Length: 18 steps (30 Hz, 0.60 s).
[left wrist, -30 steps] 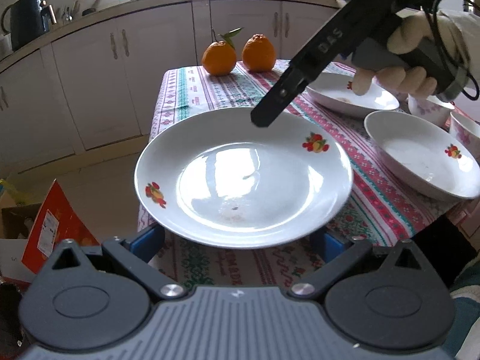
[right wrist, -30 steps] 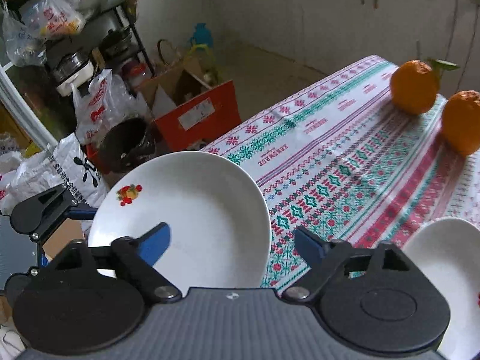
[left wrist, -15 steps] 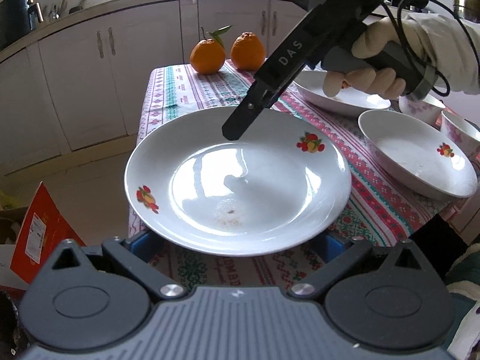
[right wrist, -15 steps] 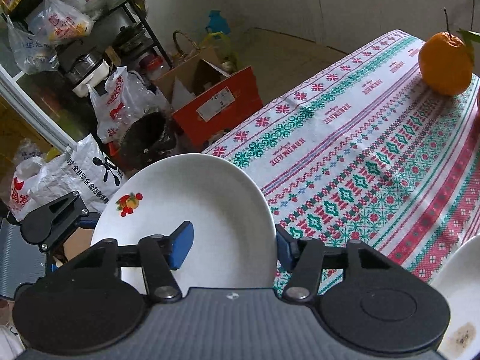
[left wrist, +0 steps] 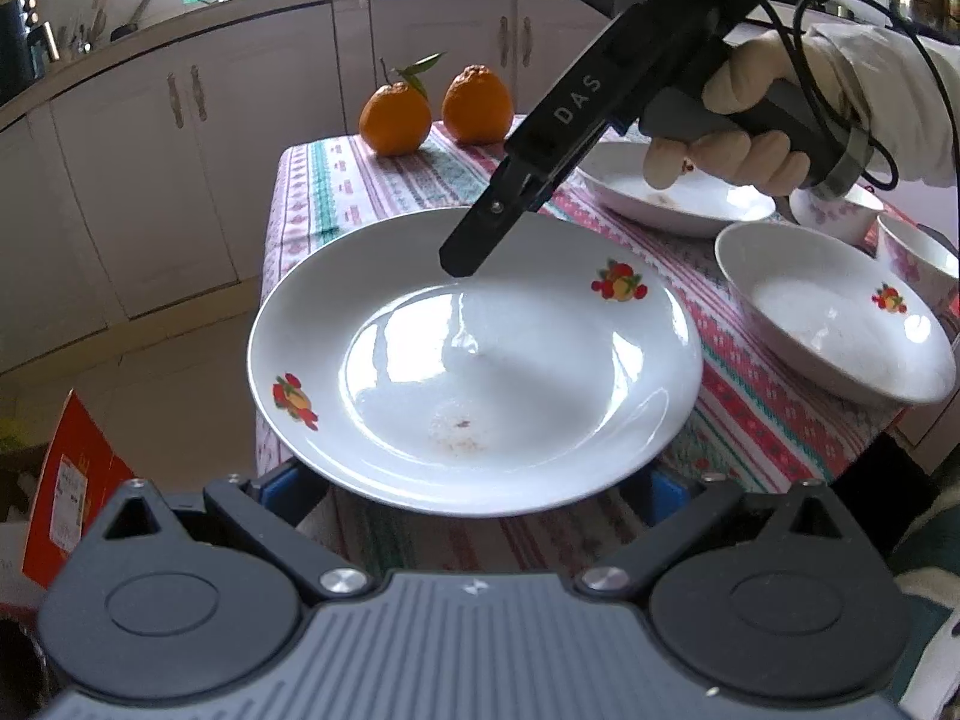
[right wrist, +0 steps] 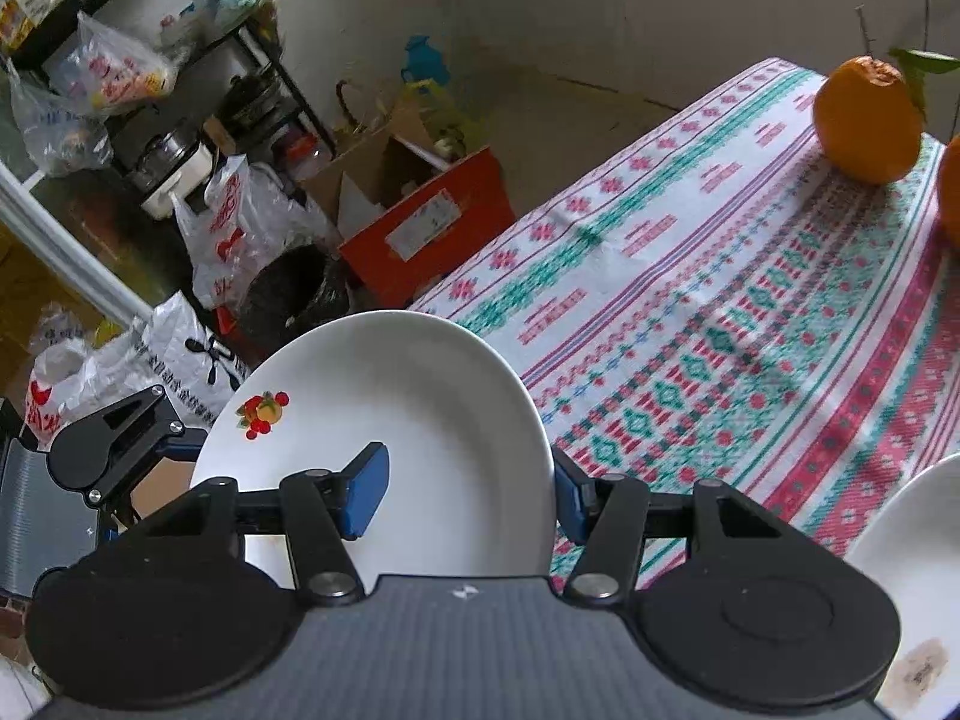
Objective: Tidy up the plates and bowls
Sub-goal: 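Lift the held white plate off the tablecloth with the right tool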
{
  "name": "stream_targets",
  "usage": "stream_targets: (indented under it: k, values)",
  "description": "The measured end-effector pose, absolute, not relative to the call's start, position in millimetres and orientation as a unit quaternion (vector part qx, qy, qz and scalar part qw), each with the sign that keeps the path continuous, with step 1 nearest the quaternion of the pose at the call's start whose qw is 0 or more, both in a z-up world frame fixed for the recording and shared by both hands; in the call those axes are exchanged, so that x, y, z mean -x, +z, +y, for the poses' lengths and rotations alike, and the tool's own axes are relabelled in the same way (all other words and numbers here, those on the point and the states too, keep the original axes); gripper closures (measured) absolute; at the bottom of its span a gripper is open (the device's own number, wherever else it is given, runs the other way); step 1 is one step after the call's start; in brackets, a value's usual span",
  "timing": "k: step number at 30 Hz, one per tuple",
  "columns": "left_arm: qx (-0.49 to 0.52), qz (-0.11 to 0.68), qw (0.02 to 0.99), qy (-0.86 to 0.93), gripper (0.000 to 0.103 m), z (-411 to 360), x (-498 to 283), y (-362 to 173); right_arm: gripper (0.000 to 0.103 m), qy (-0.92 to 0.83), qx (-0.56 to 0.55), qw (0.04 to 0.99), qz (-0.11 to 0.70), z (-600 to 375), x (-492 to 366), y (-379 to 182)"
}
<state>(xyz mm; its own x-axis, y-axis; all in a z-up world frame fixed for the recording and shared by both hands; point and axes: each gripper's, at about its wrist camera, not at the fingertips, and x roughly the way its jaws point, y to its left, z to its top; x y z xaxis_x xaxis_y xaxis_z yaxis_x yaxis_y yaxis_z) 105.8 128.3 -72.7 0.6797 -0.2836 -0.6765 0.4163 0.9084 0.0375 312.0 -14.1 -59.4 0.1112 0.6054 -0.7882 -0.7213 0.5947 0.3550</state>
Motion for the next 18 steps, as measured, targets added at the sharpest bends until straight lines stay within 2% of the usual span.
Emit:
stream_targets:
  k: [18]
  values:
    - [-0.096,0.345,0.911,-0.207,0.002,115.6,-173.0,-82.3,0.04,0.41,0.039,0.782,0.468,-33.1,-362.2,-56.3]
